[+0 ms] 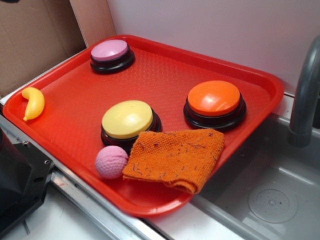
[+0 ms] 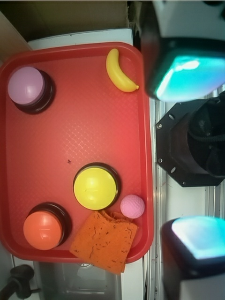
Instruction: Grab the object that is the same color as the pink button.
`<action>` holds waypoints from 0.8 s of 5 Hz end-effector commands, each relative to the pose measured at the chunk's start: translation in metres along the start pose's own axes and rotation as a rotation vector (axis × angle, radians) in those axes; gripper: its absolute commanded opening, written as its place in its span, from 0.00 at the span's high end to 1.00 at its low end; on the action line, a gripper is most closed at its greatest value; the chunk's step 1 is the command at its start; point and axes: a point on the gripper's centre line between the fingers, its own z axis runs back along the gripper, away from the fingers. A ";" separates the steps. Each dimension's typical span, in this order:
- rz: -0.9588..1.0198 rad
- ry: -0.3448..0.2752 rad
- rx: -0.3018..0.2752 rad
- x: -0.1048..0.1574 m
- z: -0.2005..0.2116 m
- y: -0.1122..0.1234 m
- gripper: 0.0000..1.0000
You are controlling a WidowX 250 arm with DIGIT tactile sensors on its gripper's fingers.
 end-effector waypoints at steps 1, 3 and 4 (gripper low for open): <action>0.000 0.000 0.000 0.000 0.000 0.000 0.00; -0.049 -0.033 -0.074 0.001 -0.042 -0.020 0.00; -0.044 0.010 -0.090 0.001 -0.067 -0.033 0.00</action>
